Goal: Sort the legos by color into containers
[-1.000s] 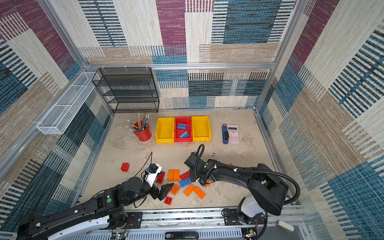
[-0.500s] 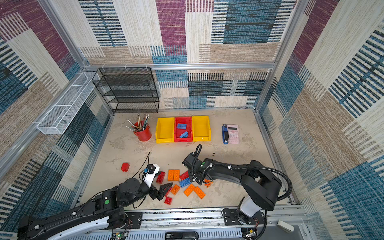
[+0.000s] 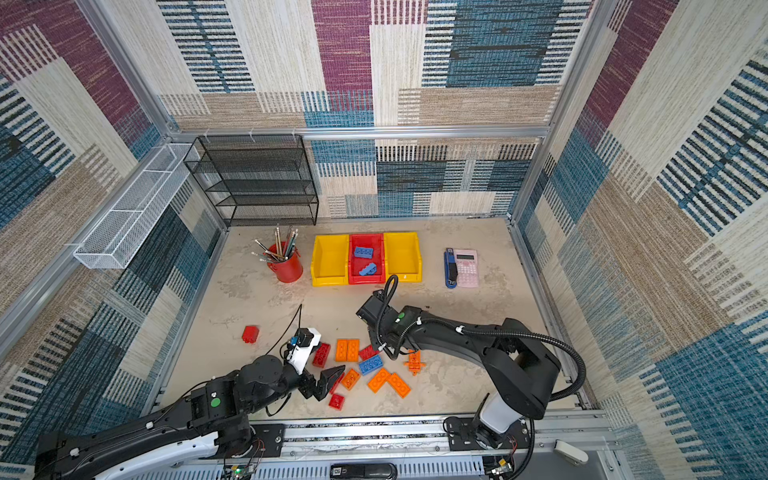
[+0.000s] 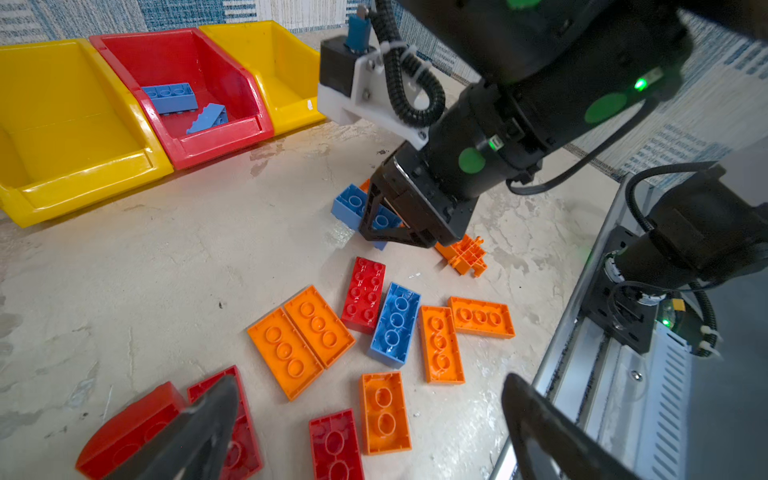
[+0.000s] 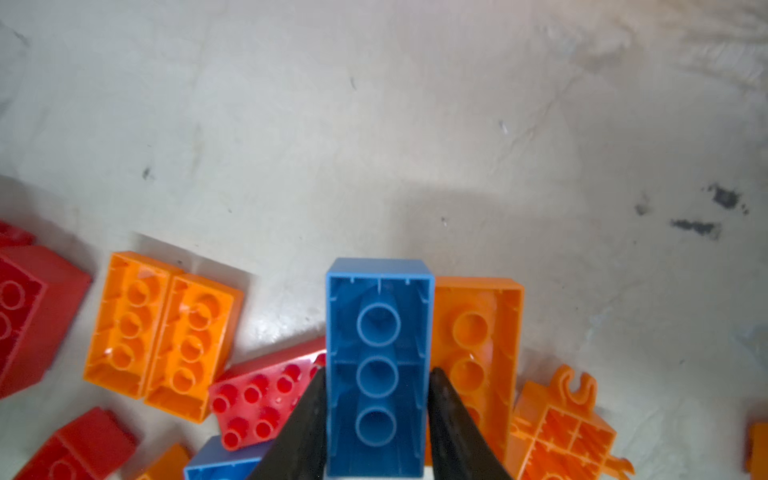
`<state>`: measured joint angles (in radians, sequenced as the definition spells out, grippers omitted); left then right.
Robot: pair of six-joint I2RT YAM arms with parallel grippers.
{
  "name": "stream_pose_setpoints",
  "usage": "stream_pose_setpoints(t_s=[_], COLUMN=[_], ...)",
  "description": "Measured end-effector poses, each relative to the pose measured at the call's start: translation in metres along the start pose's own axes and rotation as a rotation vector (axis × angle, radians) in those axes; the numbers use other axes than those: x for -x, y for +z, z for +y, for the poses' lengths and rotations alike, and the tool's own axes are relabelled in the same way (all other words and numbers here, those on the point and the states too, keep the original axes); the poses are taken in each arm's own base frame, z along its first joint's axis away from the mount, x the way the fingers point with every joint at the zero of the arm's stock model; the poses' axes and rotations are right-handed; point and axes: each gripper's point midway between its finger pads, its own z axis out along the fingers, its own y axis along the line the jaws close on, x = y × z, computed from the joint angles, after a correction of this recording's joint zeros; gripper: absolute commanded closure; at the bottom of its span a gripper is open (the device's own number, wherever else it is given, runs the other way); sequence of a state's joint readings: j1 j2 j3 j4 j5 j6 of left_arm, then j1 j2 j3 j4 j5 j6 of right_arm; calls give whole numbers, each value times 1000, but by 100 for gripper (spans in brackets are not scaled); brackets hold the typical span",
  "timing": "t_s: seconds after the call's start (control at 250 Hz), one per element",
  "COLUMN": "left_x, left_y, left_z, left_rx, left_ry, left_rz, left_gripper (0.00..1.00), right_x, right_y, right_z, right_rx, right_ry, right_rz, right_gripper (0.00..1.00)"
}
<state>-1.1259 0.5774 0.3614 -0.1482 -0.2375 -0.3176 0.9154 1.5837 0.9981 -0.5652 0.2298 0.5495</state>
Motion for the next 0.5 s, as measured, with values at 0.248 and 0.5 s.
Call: stream_pose_setpoints(t_s=[0.248,0.5], left_x=[-8,-8], left_y=[6,6], left_z=[4,4], left_rx=[32,36], left_ry=[19,27], left_rz=[51,50], left_gripper=[1,1], right_x=[17,-1], right_y=[15,28], right_z=[-16,-52], right_rx=[-26,-70], right_ry=[8,30], right_rz=[5,44], right_gripper=[62,56])
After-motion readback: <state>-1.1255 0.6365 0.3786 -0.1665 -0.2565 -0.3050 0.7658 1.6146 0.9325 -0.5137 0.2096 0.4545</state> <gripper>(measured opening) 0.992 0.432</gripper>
